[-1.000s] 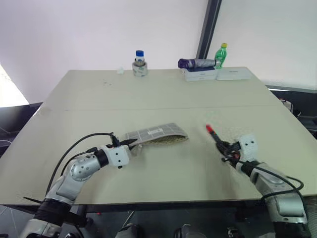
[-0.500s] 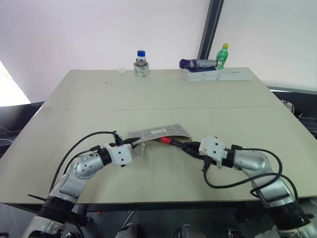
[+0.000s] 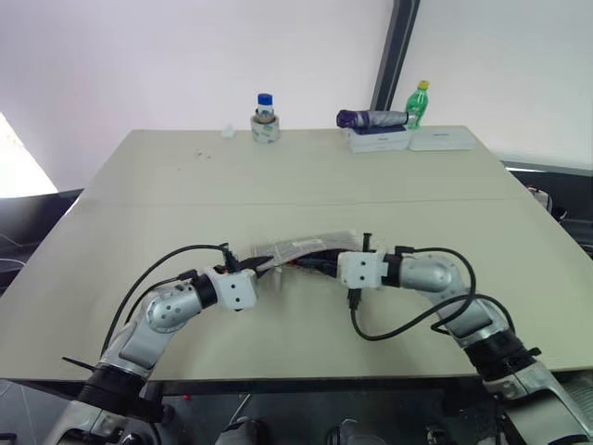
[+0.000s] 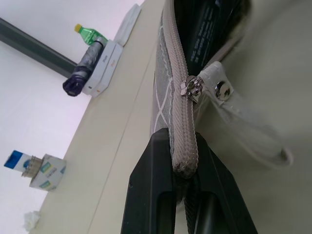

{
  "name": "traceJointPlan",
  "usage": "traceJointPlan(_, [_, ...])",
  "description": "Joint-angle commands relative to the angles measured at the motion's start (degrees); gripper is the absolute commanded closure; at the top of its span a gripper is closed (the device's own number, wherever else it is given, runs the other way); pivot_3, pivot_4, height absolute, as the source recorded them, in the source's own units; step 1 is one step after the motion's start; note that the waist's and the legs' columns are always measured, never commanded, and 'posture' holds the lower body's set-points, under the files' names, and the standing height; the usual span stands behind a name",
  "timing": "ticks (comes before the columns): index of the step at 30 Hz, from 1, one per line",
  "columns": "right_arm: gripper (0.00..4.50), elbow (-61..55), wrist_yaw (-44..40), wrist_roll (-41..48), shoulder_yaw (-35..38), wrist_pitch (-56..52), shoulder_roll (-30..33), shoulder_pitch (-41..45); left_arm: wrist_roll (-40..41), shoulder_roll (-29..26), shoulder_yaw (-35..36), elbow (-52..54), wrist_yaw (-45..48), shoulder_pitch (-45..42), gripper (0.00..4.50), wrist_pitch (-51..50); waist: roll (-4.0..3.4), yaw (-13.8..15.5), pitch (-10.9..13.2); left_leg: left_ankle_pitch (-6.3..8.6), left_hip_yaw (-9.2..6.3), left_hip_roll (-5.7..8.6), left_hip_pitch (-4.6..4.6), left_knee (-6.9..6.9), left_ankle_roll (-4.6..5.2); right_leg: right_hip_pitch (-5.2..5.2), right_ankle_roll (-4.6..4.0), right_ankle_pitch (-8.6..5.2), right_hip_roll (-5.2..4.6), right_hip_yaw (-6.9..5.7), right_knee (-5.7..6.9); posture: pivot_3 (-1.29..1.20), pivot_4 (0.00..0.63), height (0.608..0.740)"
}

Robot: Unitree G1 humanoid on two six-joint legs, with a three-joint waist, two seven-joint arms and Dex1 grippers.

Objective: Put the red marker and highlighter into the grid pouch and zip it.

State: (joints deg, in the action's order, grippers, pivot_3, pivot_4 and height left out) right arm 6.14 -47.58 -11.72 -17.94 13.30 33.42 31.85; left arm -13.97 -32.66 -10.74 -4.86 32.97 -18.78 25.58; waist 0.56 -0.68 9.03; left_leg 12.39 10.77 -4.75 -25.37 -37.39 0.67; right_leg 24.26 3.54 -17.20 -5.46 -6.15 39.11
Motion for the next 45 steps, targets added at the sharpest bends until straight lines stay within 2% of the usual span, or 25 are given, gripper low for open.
traceJointPlan(1, [4.06, 0.68, 0.54, -1.53, -1.21, 2.75, -1.4, 2.87, 0.86, 0.14, -0.23, 3.8, 0.69, -1.39, 4.5, 0.46, 0.0, -0.02, 0.0, 0.0, 0.0, 0.0, 0.0, 0.0, 0.0, 0.0, 0.0, 0.0, 0.0, 0.0, 0.0, 0.0, 0.15, 0.74])
traceJointPlan(3, [4.06, 1.42, -0.47, -1.38, -1.46, 3.24, -1.51, 3.42, 0.94, 0.06, 0.03, 3.97, 0.94, -1.43, 4.5, 0.33, 0.0, -0.09, 0.0, 0.0, -0.01, -0.01, 0.01, 0.0, 0.0, 0.0, 0.0, 0.0, 0.0, 0.0, 0.01, 0.0, 0.15, 0.74])
traceJointPlan(5, [4.06, 1.79, -3.98, 3.16, -0.72, 2.18, -1.89, 3.48, 0.77, -0.03, 0.22, 3.99, 1.0, -1.45, 4.5, 0.26, 0.0, -0.11, 0.0, 0.0, -0.01, -0.01, 0.01, 0.01, -0.01, 0.01, 0.0, 0.0, 0.01, 0.0, 0.02, 0.0, 0.15, 0.74])
traceJointPlan(7, [3.01, 1.95, -4.24, 4.51, 0.4, 1.52, -2.09, 3.54, 0.55, -0.12, 0.28, 3.97, 1.09, -1.39, 4.5, 0.25, 0.0, -0.1, 0.0, 0.0, 0.0, -0.01, 0.01, 0.01, -0.01, 0.0, 0.0, 0.0, 0.01, 0.0, 0.02, 0.0, 0.15, 0.74])
traceJointPlan(9, [2.19, 1.76, -4.16, 5.12, 1.4, 1.23, -1.76, 3.45, 0.57, -0.15, 0.34, 4.02, 1.23, -1.34, 4.5, 0.14, 0.0, -0.13, 0.0, 0.0, 0.0, -0.01, 0.01, 0.01, -0.01, 0.0, 0.0, 0.0, 0.01, 0.0, 0.02, 0.0, 0.15, 0.74])
traceJointPlan(12, [0.66, -1.34, -5.55, 10.93, 4.37, -2.11, -1.66, 2.03, 0.65, -0.19, 0.48, 4.06, 1.31, -1.25, 4.5, -0.14, 0.0, -0.04, 0.0, 0.0, -0.01, -0.01, 0.0, 0.01, 0.0, 0.0, 0.0, 0.0, 0.01, 0.0, 0.02, 0.0, 0.15, 0.74])
traceJointPlan(13, [0.18, -3.82, -6.41, 14.87, 5.97, -6.1, -1.77, 0.88, 0.56, -0.25, 0.5, 4.02, 1.32, -1.21, 4.5, -0.21, 0.0, 0.02, 0.0, 0.0, -0.01, -0.01, 0.0, 0.0, 0.0, 0.0, 0.0, 0.0, 0.0, 0.0, 0.02, 0.0, 0.15, 0.74])
traceJointPlan(16, [0.18, -13.02, -6.95, 30.2, 12.51, -25.28, -1.53, -3.06, 0.58, -0.39, 0.48, 3.88, 1.46, -0.8, 4.5, -0.22, 0.0, 0.12, 0.0, 0.0, -0.07, -0.02, 0.0, 0.01, 0.0, -0.02, 0.0, 0.0, -0.01, 0.0, 0.02, 0.0, 0.15, 0.74])
traceJointPlan(18, [0.18, -17.17, -7.14, 37.01, 15.79, -34.01, -0.08, -5.35, 0.71, -0.38, 0.39, 3.76, 1.54, -0.47, 4.5, -0.14, 0.0, 0.05, 0.0, 0.01, -0.12, -0.02, 0.0, 0.01, 0.02, -0.04, -0.01, 0.01, -0.03, 0.0, 0.01, 0.0, 0.15, 0.74])
traceJointPlan(23, [0.18, -26.05, -6.43, 50.28, 19.84, -48.85, 1.75, -12.88, 0.53, -0.36, -0.11, 2.88, 1.98, -0.92, 4.5, 0.27, 0.0, 0.03, 0.0, 0.25, -0.16, -0.02, 0.01, 0.02, 0.42, -0.05, -0.03, 0.02, -0.05, -0.02, 0.01, 0.0, 0.15, 0.74])
traceJointPlan(27, [0.18, -30.48, -6.53, 45.02, 12.07, -50.07, 3.56, -20.0, 0.35, 0.29, -1.37, 1.92, 2.59, -1.86, 4.5, 0.45, 0.0, 0.03, 0.0, 0.27, -0.17, -0.01, 0.01, 0.03, 0.44, -0.05, -0.03, 0.01, -0.07, -0.03, 0.0, 0.0, 0.15, 0.74])
traceJointPlan(30, [0.18, -29.12, -2.75, 41.0, 7.08, -49.8, 0.76, -22.24, 0.4, 0.78, -2.59, 2.12, 3.27, -2.47, 4.5, 0.58, 0.01, -0.02, -0.01, 0.27, -0.17, -0.01, 0.01, 0.02, 0.45, -0.03, -0.03, 0.01, -0.07, -0.03, 0.0, 0.0, 0.15, 0.74])
traceJointPlan(32, [0.18, -26.16, -0.95, 35.65, 4.05, -45.36, -0.66, -22.05, -0.64, 0.44, -3.38, 2.04, 3.82, -3.15, 4.5, 1.37, 0.01, -0.04, -0.01, 0.27, -0.17, -0.01, 0.01, 0.01, 0.44, -0.02, -0.03, 0.01, -0.06, -0.03, 0.01, 0.0, 0.15, 0.74])
traceJointPlan(36, [0.18, -20.44, 5.28, 39.58, 6.07, -49.63, -11.22, -18.58, -1.44, -0.45, -3.91, 1.46, 4.59, -5.27, 4.5, 2.13, 0.02, -0.07, -0.01, 0.26, -0.16, -0.01, 0.0, -0.01, 0.43, -0.03, -0.03, 0.01, -0.01, -0.03, 0.01, 0.0, 0.15, 0.74])
traceJointPlan(39, [0.18, -17.38, 10.11, 38.46, 6.79, -49.48, -17.58, -15.32, -1.98, -1.15, -3.92, 1.29, 4.91, -6.39, 4.5, 2.49, 0.01, -0.09, -0.01, 0.24, -0.16, -0.03, 0.0, 0.0, 0.4, -0.01, -0.03, 0.01, 0.04, -0.03, 0.03, 0.0, 0.15, 0.74])
traceJointPlan(45, [0.18, -15.73, 11.11, 39.25, 6.83, -51.09, -21.91, -12.33, -2.45, -1.55, -4.26, 1.77, 4.68, -6.3, 4.5, 2.44, 0.02, 0.08, -0.01, 0.24, -0.13, 0.0, -0.06, -0.02, 0.41, -0.03, -0.02, 0.01, 0.0, -0.02, 0.0, 0.0, 0.15, 0.74])
